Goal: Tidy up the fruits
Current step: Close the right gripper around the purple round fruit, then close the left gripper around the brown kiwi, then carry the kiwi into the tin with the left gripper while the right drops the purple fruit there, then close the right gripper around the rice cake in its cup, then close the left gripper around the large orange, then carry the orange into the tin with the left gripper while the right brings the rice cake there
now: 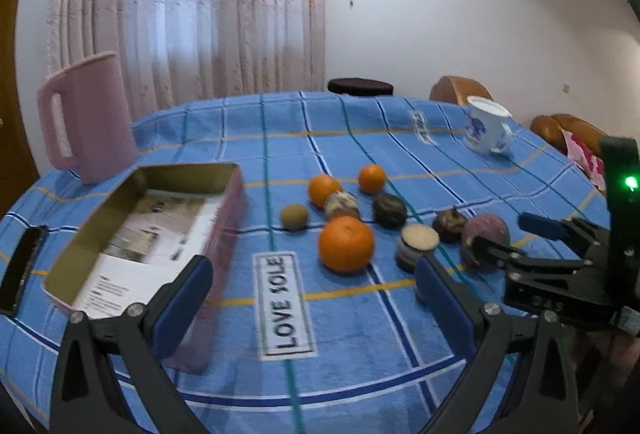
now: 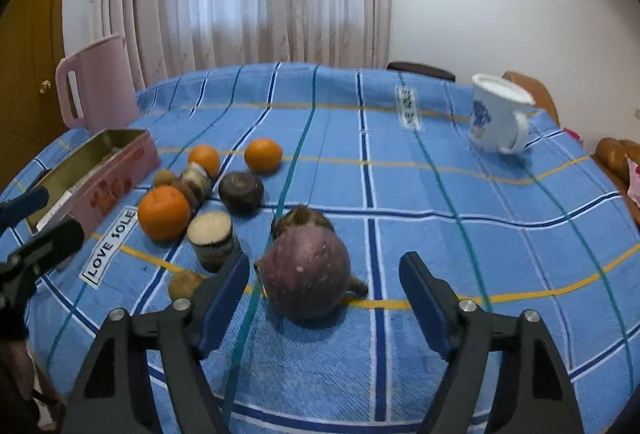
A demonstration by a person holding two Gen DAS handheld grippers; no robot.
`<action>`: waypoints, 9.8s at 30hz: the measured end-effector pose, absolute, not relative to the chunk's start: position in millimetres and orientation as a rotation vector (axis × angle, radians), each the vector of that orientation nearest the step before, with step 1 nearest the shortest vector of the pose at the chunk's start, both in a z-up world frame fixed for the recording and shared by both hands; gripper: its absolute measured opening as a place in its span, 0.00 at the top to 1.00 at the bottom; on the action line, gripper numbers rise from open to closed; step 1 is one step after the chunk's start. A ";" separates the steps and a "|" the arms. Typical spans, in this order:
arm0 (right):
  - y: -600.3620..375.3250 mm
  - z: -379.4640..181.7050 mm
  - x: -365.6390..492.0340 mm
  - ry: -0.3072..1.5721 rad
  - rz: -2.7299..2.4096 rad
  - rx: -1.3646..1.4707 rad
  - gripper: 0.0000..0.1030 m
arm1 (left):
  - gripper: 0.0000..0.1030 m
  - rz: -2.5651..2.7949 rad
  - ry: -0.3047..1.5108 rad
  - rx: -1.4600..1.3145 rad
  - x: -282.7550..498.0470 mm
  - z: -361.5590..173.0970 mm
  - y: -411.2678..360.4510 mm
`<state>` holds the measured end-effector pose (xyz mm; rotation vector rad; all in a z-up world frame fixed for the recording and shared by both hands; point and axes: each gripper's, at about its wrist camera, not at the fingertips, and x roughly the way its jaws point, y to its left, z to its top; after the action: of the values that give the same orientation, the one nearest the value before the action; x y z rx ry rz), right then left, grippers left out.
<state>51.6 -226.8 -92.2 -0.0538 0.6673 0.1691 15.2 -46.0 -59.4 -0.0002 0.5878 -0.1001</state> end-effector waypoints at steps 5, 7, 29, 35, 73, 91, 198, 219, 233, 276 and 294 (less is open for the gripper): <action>-235.1 -98.6 63.7 0.720 0.248 0.016 0.42 | 0.02 -0.133 0.620 0.005 18.9 -66.4 -59.2; -238.2 -98.4 62.5 0.716 0.290 0.051 0.50 | 0.03 -0.146 0.624 0.006 19.4 -67.1 -64.1; -265.0 -88.8 43.5 0.581 0.215 0.153 0.51 | 0.69 -0.351 0.847 0.030 51.5 -92.2 -119.4; -261.5 -87.5 39.5 0.563 0.230 0.133 0.51 | 0.69 -0.351 0.802 0.004 42.6 -86.2 -109.3; -172.0 -44.7 45.4 0.470 0.443 -0.004 0.51 | 0.69 -0.064 0.525 -0.028 31.9 -46.0 -13.9; -86.3 -14.9 76.3 0.470 0.619 -0.057 0.51 | 0.69 0.102 0.513 -0.078 41.9 -32.3 70.9; -187.1 -82.7 89.2 0.663 0.388 -0.027 0.65 | 0.54 -0.260 0.785 0.030 93.3 -81.7 -59.6; -187.3 -71.5 70.5 0.543 0.417 -0.045 0.65 | 0.54 -0.181 0.602 -0.005 68.3 -60.7 -44.9; -186.7 -66.1 60.3 0.488 0.430 -0.053 0.65 | 0.54 -0.143 0.524 0.011 55.0 -53.8 -44.1; -177.9 -62.1 46.9 0.404 0.420 -0.122 0.65 | 0.54 -0.068 0.393 0.009 31.6 -40.6 -36.0; -83.2 -30.8 63.2 0.391 0.620 -0.177 0.65 | 0.55 0.122 0.481 -0.042 43.6 -38.2 59.2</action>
<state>63.2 -83.2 -30.8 -0.1767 0.3909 0.6197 43.6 59.2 -38.2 -0.0419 0.4812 0.1217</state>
